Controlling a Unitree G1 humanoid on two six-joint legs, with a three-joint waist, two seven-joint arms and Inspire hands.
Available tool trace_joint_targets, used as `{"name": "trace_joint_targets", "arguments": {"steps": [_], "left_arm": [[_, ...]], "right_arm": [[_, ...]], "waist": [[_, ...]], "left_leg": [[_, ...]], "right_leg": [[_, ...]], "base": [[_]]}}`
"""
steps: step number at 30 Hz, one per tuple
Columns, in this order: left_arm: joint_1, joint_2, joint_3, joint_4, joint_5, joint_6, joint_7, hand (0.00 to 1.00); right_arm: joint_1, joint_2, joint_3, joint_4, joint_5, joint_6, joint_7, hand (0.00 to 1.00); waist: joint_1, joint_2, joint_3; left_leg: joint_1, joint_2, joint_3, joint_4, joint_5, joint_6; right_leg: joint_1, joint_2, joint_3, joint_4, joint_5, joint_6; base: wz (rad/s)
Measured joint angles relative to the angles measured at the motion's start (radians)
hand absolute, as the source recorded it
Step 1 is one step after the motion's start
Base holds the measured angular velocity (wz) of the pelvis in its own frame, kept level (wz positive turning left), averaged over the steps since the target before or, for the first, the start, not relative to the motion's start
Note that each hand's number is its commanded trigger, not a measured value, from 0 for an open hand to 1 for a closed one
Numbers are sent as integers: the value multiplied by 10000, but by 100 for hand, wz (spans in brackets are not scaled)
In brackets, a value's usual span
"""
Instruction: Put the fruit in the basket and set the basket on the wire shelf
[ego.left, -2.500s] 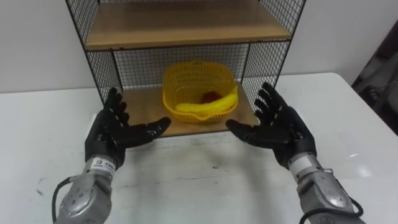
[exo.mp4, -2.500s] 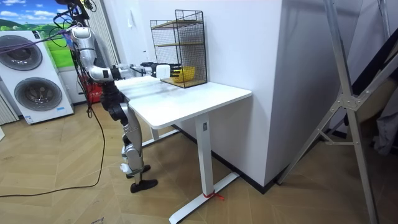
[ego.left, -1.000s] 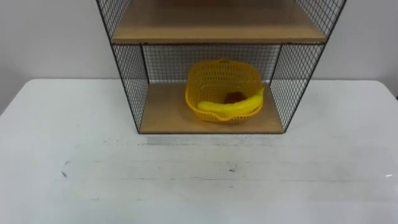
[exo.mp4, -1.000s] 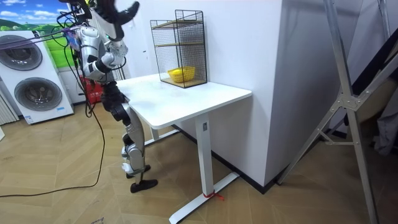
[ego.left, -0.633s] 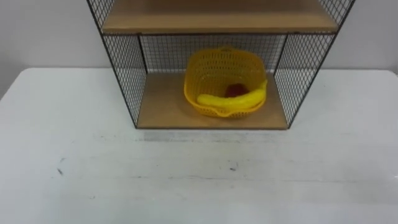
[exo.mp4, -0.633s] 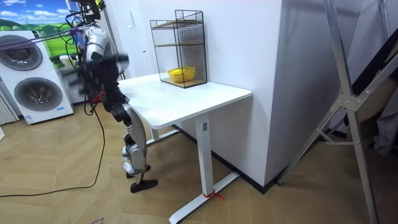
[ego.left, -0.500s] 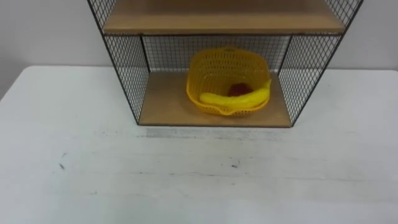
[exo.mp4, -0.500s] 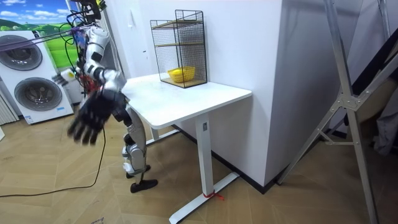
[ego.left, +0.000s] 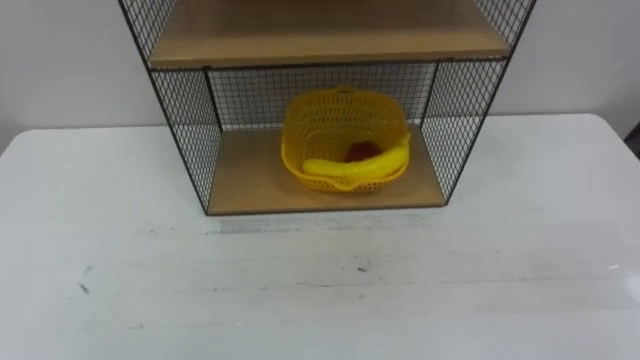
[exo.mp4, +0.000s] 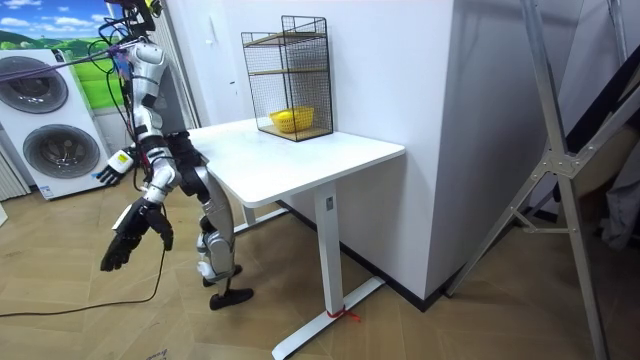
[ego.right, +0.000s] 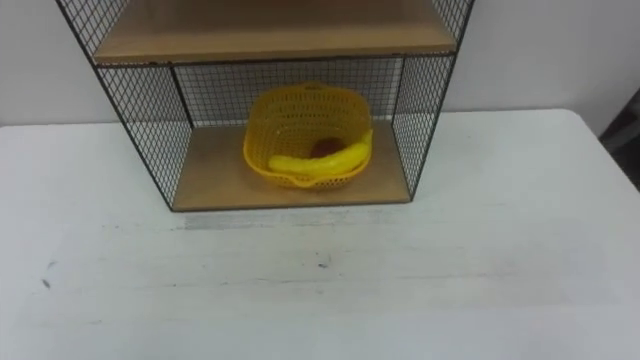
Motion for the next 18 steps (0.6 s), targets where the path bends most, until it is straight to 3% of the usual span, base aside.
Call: {"name": "trace_joint_targets", "arguments": {"steps": [5,10,13,14,16,18], "left_arm": [[-255,-170,-1437,137,3715,1159,-1978,0],[-967,-564,-2318,-115,7418,2346,-3484,0],[-1235,-617,-3119,-354,8656,2739,-3880,0],[-1389,-635,-3401,-438,9203,2843,-4080,0],[-1497,-583,-3929,-570,9957,2996,-4470,0],[-1527,-610,-4266,-678,10423,3182,-4584,0]], "right_arm": [[-769,-6,885,819,-1685,854,1119,0],[-1612,-70,2207,1752,-5548,2074,3030,0],[-1940,-151,3193,1781,-7521,2446,3887,0],[-2105,-199,3431,1826,-8396,2589,4265,0],[-2512,-237,3893,1900,-9308,2751,4934,0],[-2703,-234,4165,1883,-9589,2832,5323,0]], "waist": [[-220,-4,4],[-221,-26,53],[-217,-27,56],[-240,9,77],[-268,13,236],[-261,11,282]], "left_leg": [[297,20,159,-200,11,-15],[713,-11,225,-440,30,-37],[738,-19,246,-453,72,-67],[763,-12,244,-472,248,-47],[796,-14,228,-522,369,45],[752,-12,216,-558,383,44]], "right_leg": [[397,-1,-12,-371,225,37],[738,15,51,-741,431,93],[723,23,89,-737,445,75],[723,69,169,-739,445,77],[730,89,174,-748,448,74],[730,109,176,-866,500,74]], "base": [[0],[-6],[-11],[-7],[-3],[6]]}}
